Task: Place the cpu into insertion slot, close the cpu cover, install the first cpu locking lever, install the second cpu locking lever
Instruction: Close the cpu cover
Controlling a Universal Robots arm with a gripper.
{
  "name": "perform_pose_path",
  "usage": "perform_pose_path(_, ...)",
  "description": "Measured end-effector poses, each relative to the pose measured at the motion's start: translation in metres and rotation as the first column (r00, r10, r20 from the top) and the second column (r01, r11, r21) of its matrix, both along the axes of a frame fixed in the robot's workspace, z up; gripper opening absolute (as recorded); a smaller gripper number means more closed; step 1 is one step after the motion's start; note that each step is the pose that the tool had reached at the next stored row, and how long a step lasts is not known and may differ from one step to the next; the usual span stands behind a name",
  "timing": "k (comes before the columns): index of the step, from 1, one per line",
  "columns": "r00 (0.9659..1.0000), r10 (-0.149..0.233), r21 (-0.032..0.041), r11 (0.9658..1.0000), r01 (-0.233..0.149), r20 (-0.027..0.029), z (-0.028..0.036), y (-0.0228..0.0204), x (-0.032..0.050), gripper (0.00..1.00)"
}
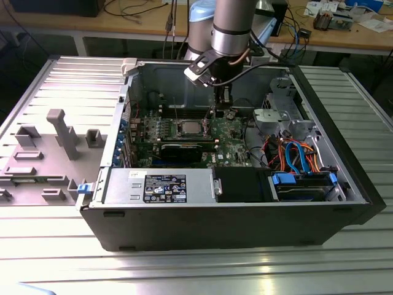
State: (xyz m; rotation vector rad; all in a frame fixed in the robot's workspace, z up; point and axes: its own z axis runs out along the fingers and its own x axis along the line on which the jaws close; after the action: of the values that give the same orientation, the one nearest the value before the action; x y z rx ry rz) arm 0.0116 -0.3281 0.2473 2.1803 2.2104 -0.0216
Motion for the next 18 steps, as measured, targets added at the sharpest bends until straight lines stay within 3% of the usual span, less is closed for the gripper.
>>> perform_pose_path(18, 1.0000, 0.000, 0.0000, 1.0000, 0.000, 0.0000, 0.0000, 0.0000, -0.0088, 0.11)
